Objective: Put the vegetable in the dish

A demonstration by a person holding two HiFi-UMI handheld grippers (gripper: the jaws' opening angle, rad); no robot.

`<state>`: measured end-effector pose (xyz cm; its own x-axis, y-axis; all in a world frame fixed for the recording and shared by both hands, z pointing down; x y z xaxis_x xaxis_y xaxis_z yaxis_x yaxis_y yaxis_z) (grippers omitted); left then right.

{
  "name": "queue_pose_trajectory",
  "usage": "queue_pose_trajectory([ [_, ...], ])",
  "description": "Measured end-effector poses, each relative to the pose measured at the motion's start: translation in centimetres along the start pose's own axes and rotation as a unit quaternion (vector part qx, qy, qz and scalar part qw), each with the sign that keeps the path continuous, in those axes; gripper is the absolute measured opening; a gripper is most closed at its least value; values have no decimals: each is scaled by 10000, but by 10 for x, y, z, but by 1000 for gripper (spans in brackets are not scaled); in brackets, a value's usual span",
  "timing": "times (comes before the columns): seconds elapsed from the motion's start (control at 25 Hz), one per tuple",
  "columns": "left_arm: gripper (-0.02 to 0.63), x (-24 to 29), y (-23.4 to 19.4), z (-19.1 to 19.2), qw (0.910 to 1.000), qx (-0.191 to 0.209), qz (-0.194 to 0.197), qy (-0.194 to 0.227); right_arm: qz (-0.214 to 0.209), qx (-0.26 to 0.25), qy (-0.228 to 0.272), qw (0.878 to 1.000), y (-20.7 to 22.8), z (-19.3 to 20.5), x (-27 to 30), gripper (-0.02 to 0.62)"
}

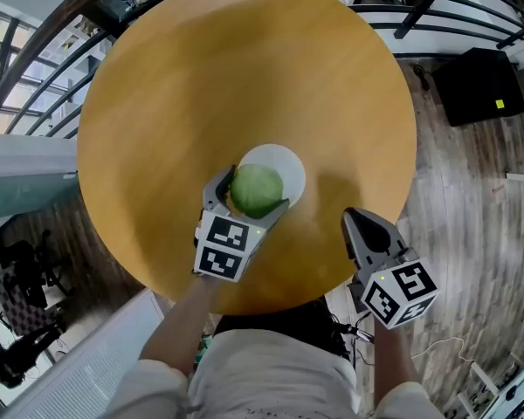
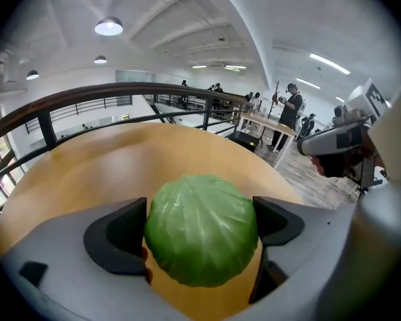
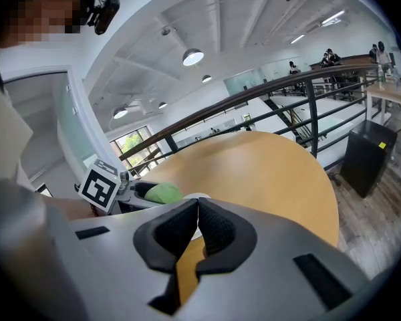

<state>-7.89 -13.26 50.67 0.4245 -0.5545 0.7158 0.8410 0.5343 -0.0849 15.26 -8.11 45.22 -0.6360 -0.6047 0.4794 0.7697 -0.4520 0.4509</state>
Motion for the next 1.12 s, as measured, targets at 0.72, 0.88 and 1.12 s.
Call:
queue_pose_trajectory([
  [0.72,488,50,-4,12,9994,82,-32,-345,57,271,-122,9995,16,18,8,25],
  [0.88,488,57,-3,15,9993,82,-41,-356,68,300,-125,9994,19,22,8,25],
  [1.12,488,67,-3,17,9991,100,-100,-390,78,352,-159,9992,23,25,8,26],
])
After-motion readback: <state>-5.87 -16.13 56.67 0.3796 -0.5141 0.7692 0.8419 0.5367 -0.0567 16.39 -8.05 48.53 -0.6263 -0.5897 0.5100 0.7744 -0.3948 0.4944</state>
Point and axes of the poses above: the fingertips, and each gripper's own axes: x forward along the fingers, y to its right, z out of its underside, the point moved 9 cm from there along -x, backward along the fingers, and after that the axes turned 4 degrees about -z, right-handed, at the moved point
